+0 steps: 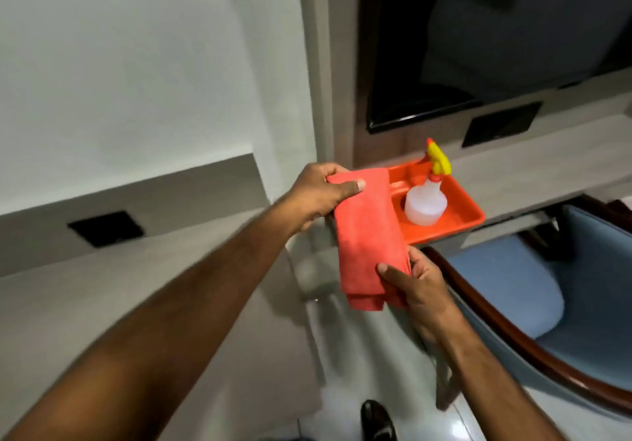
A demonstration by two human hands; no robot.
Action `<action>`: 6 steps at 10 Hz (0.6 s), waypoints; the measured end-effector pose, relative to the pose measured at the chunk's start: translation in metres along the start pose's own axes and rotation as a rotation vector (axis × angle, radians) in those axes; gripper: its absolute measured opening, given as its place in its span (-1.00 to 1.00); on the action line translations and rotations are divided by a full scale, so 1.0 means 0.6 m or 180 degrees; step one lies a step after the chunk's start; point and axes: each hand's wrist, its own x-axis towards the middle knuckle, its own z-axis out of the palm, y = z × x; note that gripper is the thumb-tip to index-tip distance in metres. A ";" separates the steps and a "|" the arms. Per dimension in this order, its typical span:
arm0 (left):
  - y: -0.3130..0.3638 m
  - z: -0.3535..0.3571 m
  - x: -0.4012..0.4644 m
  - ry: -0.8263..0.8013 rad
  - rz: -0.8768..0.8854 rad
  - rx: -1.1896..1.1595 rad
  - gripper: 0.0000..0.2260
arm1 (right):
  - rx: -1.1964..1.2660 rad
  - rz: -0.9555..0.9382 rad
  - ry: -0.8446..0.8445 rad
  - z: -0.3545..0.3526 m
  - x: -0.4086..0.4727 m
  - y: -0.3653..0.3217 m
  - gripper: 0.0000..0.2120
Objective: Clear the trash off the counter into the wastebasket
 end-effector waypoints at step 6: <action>-0.145 -0.001 0.186 0.0790 0.0378 0.2567 -0.82 | -0.2853 0.1110 0.0710 -0.023 0.331 -0.016 -0.79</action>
